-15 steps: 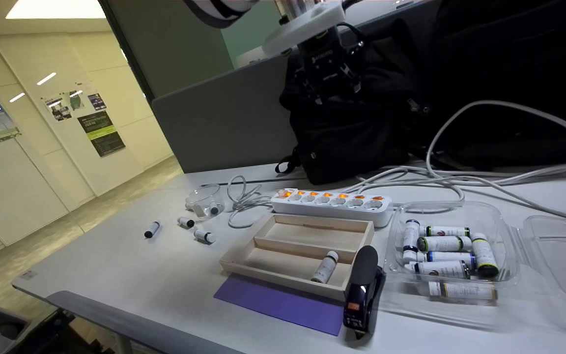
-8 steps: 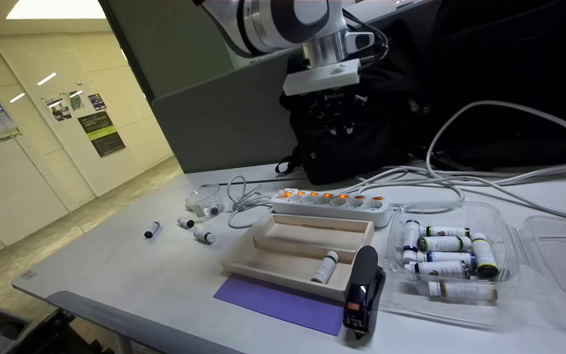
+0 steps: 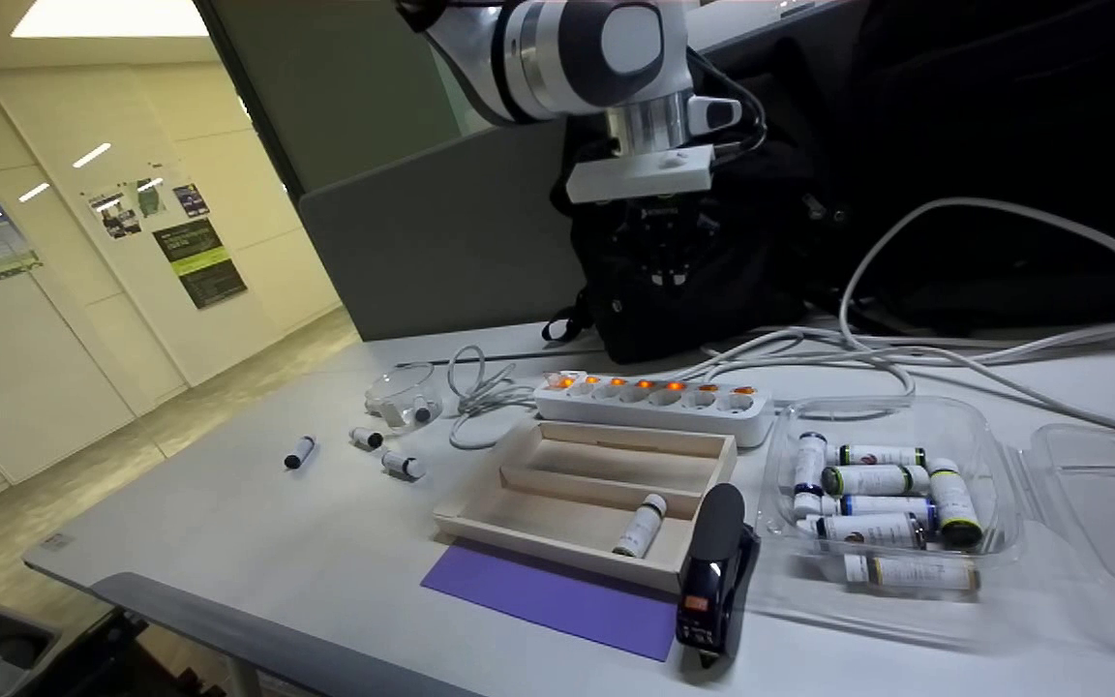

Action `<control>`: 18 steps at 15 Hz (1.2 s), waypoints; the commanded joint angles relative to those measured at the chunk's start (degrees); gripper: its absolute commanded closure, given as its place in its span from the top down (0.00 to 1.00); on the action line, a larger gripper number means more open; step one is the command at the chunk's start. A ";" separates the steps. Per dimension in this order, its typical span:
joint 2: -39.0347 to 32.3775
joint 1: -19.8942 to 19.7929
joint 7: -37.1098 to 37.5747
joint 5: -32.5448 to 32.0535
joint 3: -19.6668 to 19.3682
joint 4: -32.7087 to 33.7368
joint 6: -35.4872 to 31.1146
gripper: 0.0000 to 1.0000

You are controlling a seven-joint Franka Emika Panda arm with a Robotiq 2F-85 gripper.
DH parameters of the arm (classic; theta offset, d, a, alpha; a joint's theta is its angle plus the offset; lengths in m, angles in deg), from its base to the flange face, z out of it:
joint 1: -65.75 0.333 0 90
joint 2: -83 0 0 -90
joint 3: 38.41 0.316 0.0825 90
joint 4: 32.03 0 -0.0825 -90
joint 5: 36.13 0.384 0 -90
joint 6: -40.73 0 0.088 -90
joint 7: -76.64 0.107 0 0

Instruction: Turn off the third switch from the right of the adapter

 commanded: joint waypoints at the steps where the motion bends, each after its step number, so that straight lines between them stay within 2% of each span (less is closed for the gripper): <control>1: -0.06 -0.04 0.07 -0.10 0.06 0.08 0.08 0.01; 18: -6.80 -0.72 0.74 0.42 0.75 1.56 0.27 0.00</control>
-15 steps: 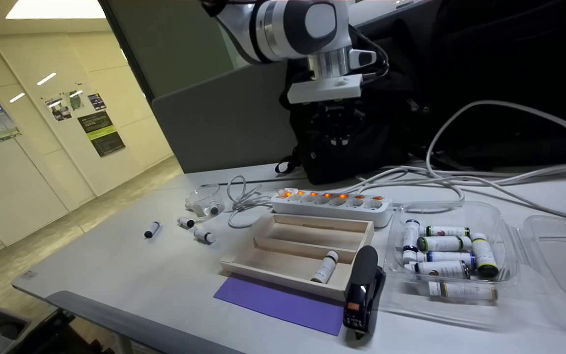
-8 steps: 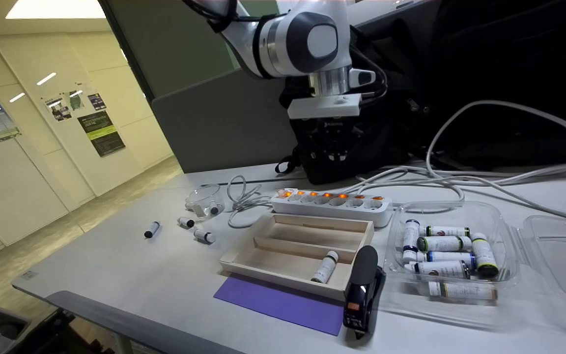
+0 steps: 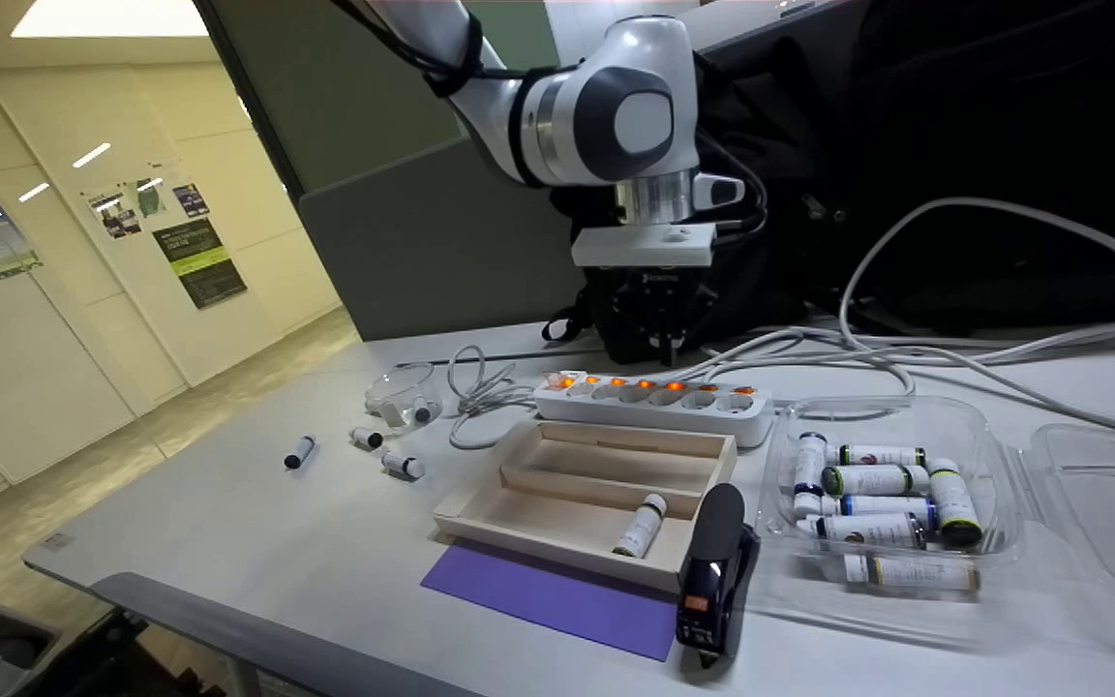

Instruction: Turn off the third switch from the right of the adapter

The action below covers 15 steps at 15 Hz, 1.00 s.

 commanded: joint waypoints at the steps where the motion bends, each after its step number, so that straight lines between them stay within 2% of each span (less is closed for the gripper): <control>1: -0.85 -0.61 0.73 0.35 0.31 1.35 0.35 0.00; 15: -3.19 -1.21 0.36 0.34 1.12 0.86 -4.61 0.00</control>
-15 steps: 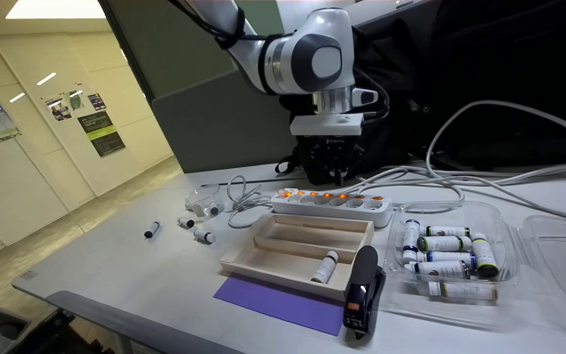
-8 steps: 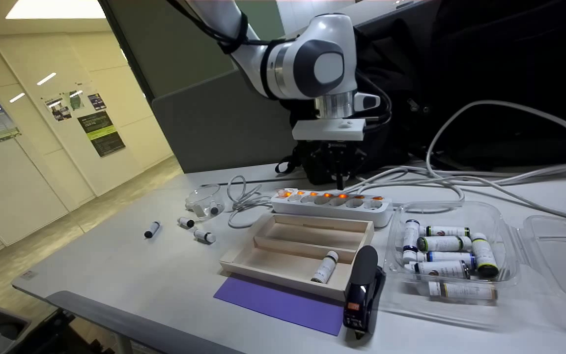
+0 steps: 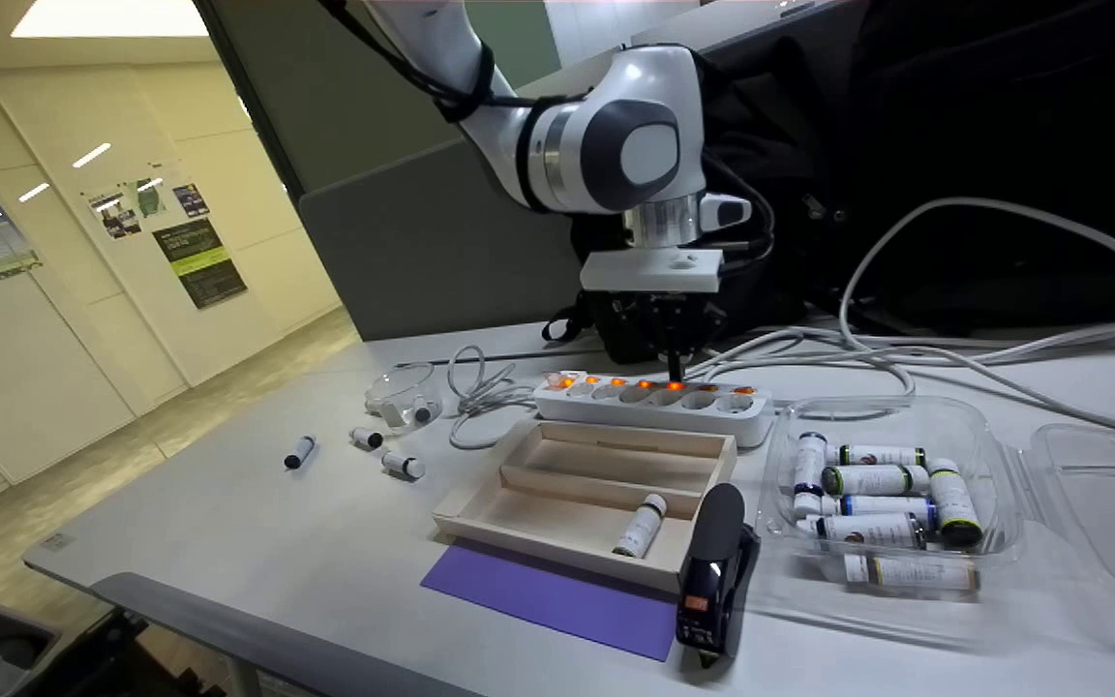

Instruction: Turn off the third switch from the right of the adapter

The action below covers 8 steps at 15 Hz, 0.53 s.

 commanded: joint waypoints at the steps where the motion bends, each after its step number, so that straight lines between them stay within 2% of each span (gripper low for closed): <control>1: -0.93 -0.71 0.54 0.09 0.82 0.97 -0.20 0.00; 8: -1.16 3.05 2.94 -3.86 -2.08 0.12 -1.00 0.00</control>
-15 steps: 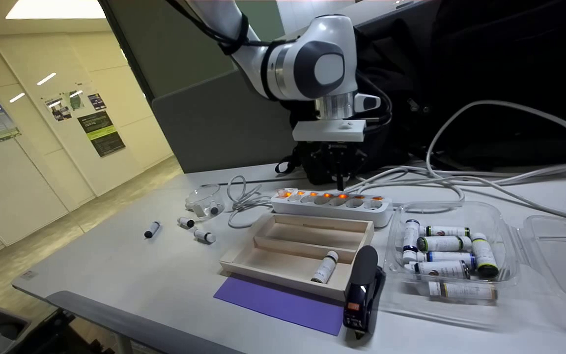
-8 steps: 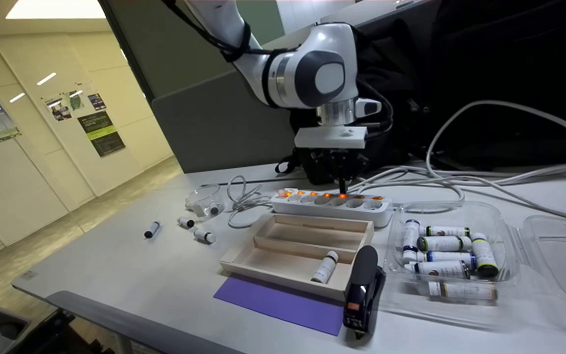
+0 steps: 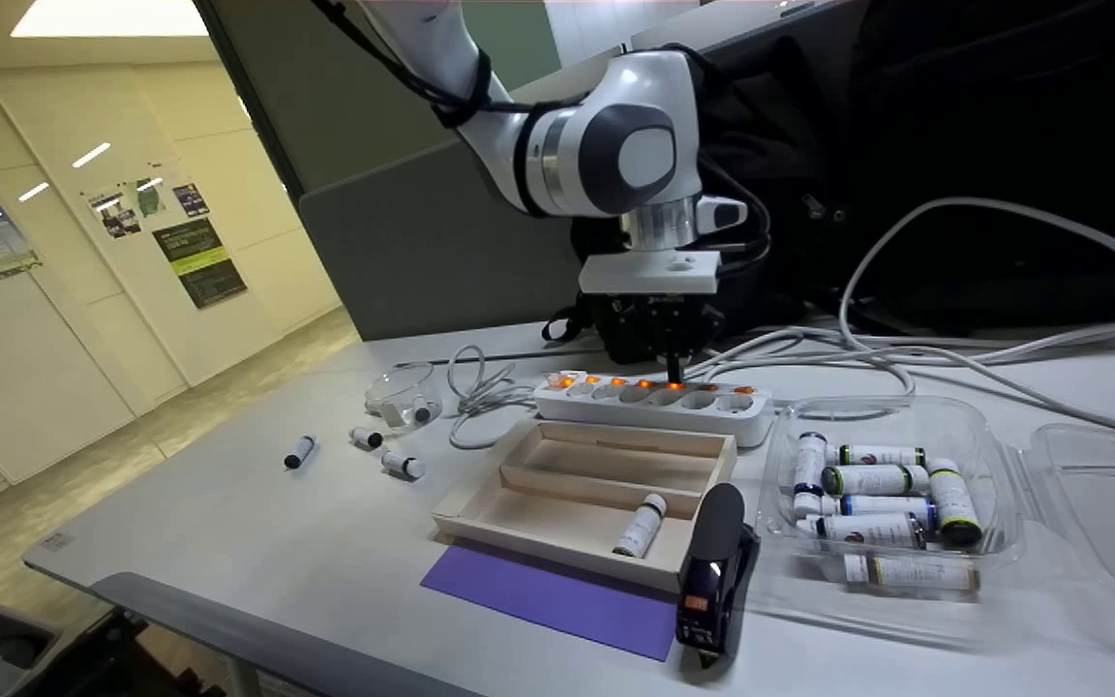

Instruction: Turn off the third switch from the right of the adapter

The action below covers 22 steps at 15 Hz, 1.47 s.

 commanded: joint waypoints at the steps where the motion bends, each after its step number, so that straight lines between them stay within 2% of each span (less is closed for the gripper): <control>1: -0.92 3.24 2.85 -4.12 -2.28 -0.28 -1.18 0.00; 9: -0.35 10.26 4.98 -15.71 -7.10 -2.90 -3.09 0.00; 13: 0.86 13.80 5.53 -22.56 -9.68 -3.79 -6.48 0.00; 16: 2.97 13.81 5.48 -23.00 -8.96 -3.12 -7.27 0.00; 19: 6.09 11.80 4.14 -20.61 -6.71 -2.04 -6.85 0.00; 20: 7.40 10.75 3.50 -19.30 -5.58 -1.43 -5.28 0.26; 22: 9.97 8.05 1.57 -15.70 -2.75 0.12 -0.30 0.33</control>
